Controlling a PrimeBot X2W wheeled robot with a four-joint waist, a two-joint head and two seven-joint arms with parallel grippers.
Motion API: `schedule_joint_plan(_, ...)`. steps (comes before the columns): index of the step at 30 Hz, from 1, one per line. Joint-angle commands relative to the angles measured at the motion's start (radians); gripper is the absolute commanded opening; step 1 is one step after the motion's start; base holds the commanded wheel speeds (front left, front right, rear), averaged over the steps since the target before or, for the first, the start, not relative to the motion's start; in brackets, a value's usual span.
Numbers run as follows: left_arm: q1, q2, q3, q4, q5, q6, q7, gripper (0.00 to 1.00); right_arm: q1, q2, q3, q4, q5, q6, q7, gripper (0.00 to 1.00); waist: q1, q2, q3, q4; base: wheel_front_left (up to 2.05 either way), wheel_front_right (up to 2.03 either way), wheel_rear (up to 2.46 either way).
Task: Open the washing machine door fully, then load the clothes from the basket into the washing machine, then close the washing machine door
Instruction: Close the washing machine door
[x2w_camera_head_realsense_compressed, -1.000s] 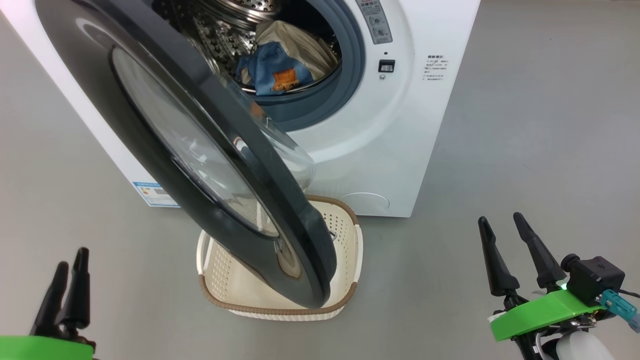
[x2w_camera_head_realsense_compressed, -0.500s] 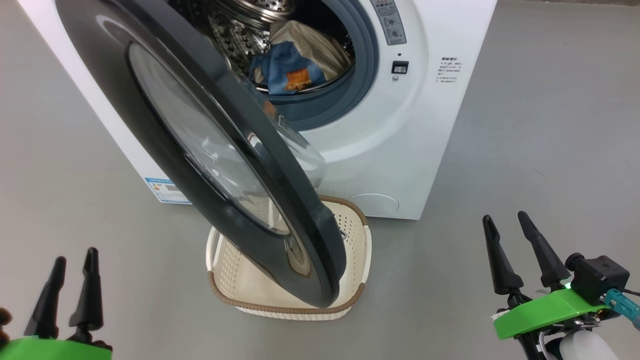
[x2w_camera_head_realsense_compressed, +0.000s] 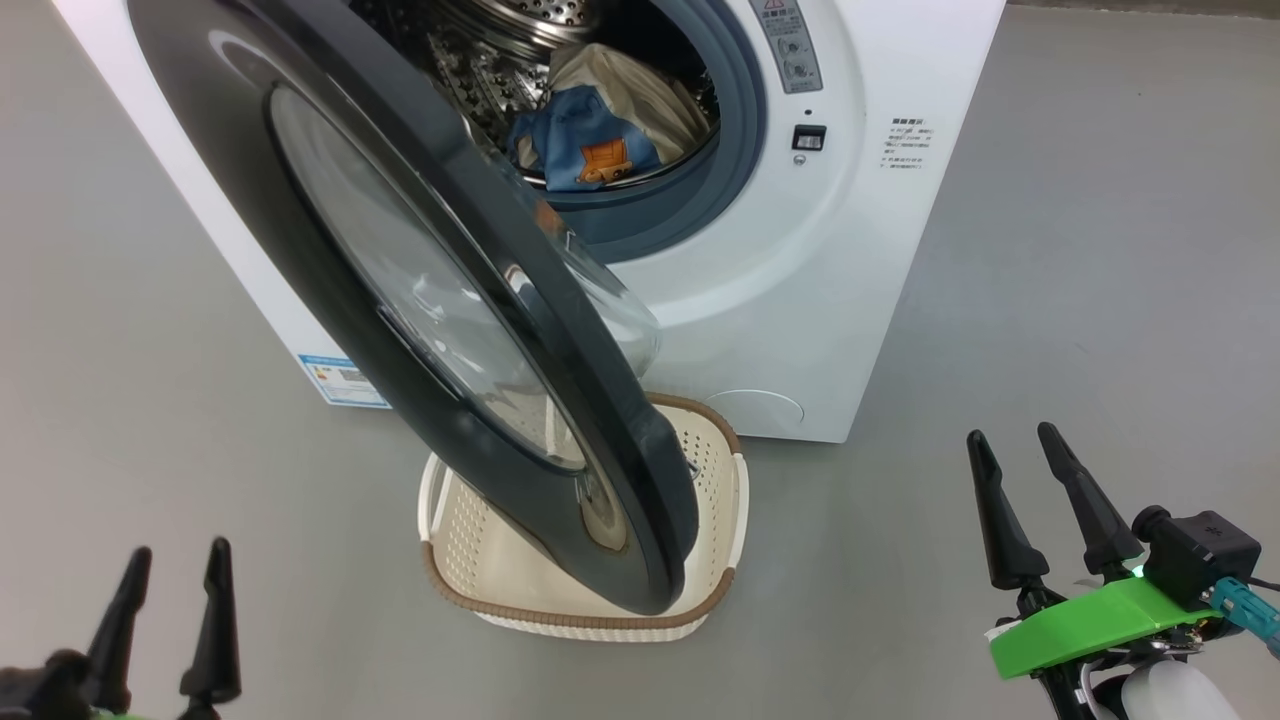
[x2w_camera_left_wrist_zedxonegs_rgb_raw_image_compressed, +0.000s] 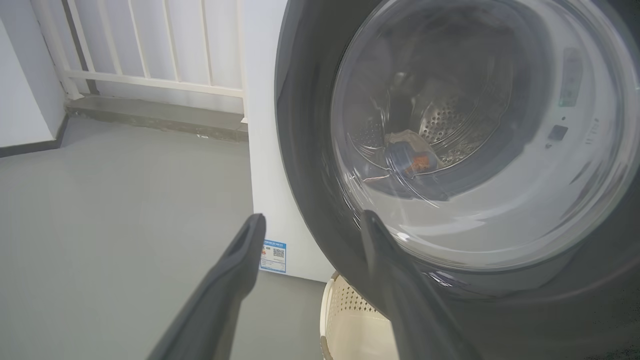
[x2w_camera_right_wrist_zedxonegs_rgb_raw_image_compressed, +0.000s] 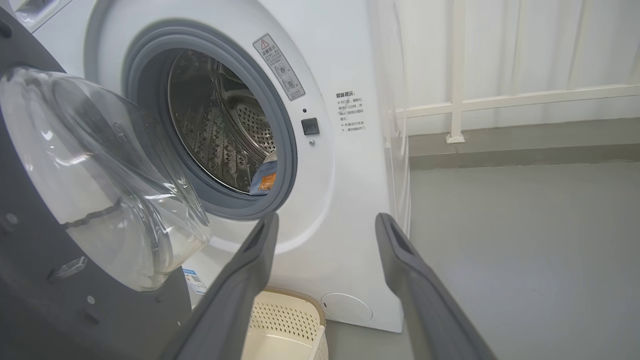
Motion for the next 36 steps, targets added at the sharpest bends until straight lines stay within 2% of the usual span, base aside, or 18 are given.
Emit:
schedule_joint_plan(1,-0.004,0.018,0.049,-0.010,0.029,-0.002,-0.006,1.00,-0.015,-0.014,0.022,-0.021,-0.010,0.004,-0.008,1.00,0.0000,0.0000,0.000,0.000,0.00,0.00,0.00)
schedule_joint_plan(10,0.014,-0.015,0.062,-0.001,0.088,-0.002,-0.006,1.00,-0.014,-0.018,0.024,-0.020,-0.011,0.004,-0.008,1.00,0.0000,0.0000,-0.004,0.001,0.00,0.00,0.00)
schedule_joint_plan(21,0.023,-0.025,0.075,-0.002,0.115,-0.002,-0.006,1.00,-0.018,-0.020,0.030,-0.018,-0.010,0.004,-0.008,1.00,0.0000,0.0000,-0.017,0.004,0.00,0.00,0.00)
schedule_joint_plan(23,0.025,-0.027,0.075,-0.002,0.118,-0.002,-0.006,1.00,-0.024,-0.019,0.033,-0.020,-0.006,0.004,-0.008,0.42,0.0000,0.0000,-0.020,0.006,0.00,0.00,0.00)
schedule_joint_plan(24,0.027,-0.028,0.074,-0.003,0.119,-0.002,-0.006,1.00,-0.028,-0.018,0.035,-0.024,-0.004,0.004,-0.008,0.03,0.0000,0.0000,-0.021,0.007,0.00,0.00,0.00)
schedule_joint_plan(25,0.027,-0.028,0.074,-0.003,0.120,-0.002,-0.006,1.00,-0.034,-0.018,0.038,-0.029,-0.002,0.004,-0.008,0.00,0.0000,0.0000,-0.022,0.009,0.00,0.00,0.00)
schedule_joint_plan(36,0.037,-0.034,0.079,-0.010,0.130,-0.002,-0.006,1.00,-0.156,-0.013,0.135,-0.177,-0.007,0.004,-0.008,0.00,0.0000,0.0000,-0.039,0.024,0.00,0.00,0.00)
